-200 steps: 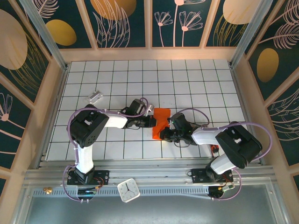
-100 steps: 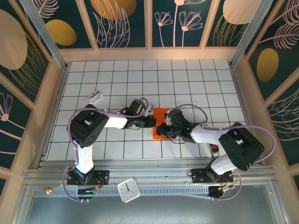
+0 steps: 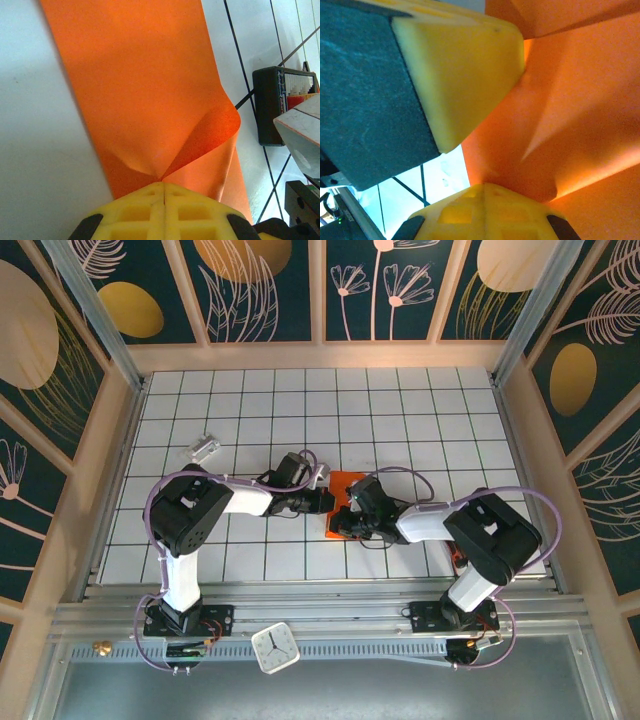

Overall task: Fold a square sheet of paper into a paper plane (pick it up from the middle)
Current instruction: Fold the triangle a second time at the center of the table.

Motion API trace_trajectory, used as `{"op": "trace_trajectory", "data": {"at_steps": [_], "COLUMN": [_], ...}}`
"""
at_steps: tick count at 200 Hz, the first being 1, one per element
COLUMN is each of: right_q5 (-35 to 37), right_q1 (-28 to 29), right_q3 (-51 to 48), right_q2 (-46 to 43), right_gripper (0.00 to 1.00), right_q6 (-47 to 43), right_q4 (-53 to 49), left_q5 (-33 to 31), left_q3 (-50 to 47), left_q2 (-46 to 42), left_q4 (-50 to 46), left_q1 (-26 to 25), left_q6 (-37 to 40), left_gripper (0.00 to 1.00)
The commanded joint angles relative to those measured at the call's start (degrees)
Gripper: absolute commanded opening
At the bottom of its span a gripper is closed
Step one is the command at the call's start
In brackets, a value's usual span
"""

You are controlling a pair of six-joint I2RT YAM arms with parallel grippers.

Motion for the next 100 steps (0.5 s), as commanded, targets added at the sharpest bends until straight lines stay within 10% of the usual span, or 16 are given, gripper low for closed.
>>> {"op": "trace_trajectory", "data": {"at_steps": [1,100], "right_q5": [0.34,2.12], "right_q1": [1.53,5.28], "right_q3": [-2.95,0.59], "right_q2": [0.51,-0.27], "right_gripper": [0.00,0.00], "right_q6": [0.97,-2.38], "right_q4": [-1.79,-11.18], "left_q5": [-4.36,-5.85], "left_q3": [-1.43,-1.47], "left_q2": [5.05,5.11], "left_q4": [-1.26,-2.07], "left_q1": [-0.63,-0.66], "left_q6": [1.47,1.85], "left_gripper": [0.00,0.00]}}
